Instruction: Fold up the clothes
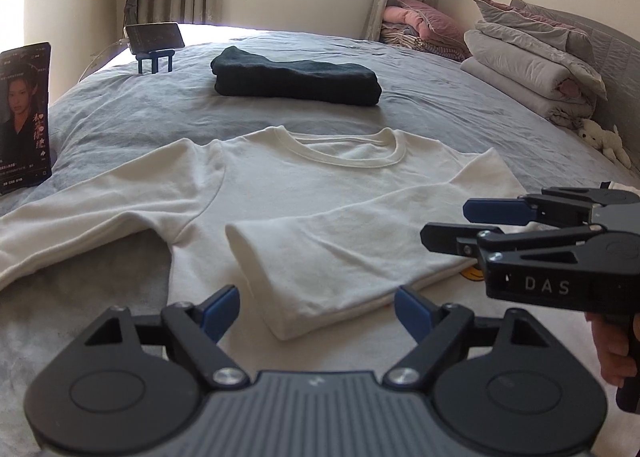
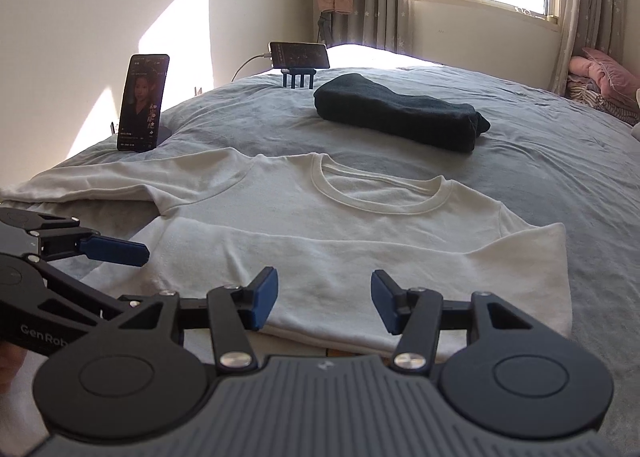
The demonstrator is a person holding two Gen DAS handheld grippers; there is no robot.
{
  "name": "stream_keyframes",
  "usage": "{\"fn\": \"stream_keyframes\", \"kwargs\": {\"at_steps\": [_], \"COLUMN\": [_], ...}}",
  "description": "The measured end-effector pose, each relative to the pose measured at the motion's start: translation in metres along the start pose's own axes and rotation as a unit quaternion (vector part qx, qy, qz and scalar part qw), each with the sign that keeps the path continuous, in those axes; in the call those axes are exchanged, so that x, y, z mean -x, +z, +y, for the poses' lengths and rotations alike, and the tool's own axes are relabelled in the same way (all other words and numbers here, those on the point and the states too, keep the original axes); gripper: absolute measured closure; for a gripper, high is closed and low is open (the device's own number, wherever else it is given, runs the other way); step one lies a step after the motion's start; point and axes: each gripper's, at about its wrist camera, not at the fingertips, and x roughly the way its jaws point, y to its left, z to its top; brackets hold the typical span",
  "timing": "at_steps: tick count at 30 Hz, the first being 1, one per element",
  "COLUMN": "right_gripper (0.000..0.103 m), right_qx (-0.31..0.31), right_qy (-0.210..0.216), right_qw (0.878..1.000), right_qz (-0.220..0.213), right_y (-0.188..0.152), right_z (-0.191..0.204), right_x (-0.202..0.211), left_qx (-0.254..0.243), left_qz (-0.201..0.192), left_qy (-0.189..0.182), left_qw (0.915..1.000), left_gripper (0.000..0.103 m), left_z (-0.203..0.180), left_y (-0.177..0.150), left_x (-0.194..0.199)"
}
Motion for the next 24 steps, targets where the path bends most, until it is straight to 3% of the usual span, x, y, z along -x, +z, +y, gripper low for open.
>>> {"fn": "stream_keyframes", "kwargs": {"at_steps": [10, 17, 24], "right_gripper": [0.047, 0.047, 0.047], "right_qx": [0.014, 0.004, -0.009], "right_qy": [-0.042, -0.08, -0.091], "right_qw": [0.999, 0.996, 0.995], "right_qz": [0.02, 0.026, 0.03], "right_y": [-0.011, -0.012, -0.012], "right_z": [-0.013, -0.015, -0.02], "right_x": [-0.002, -0.003, -0.003], "left_qx": [0.064, 0.063, 0.072], "left_qz": [0.0, -0.003, -0.005], "left_qy": [0.025, 0.044, 0.047], "left_qw": [0.9976, 0.997, 0.9963], "left_gripper": [0.051, 0.063, 0.07], "left_z": [0.017, 0.016, 0.019], "left_y": [0.001, 0.001, 0.001], "left_x": [-0.008, -0.007, -0.007]}}
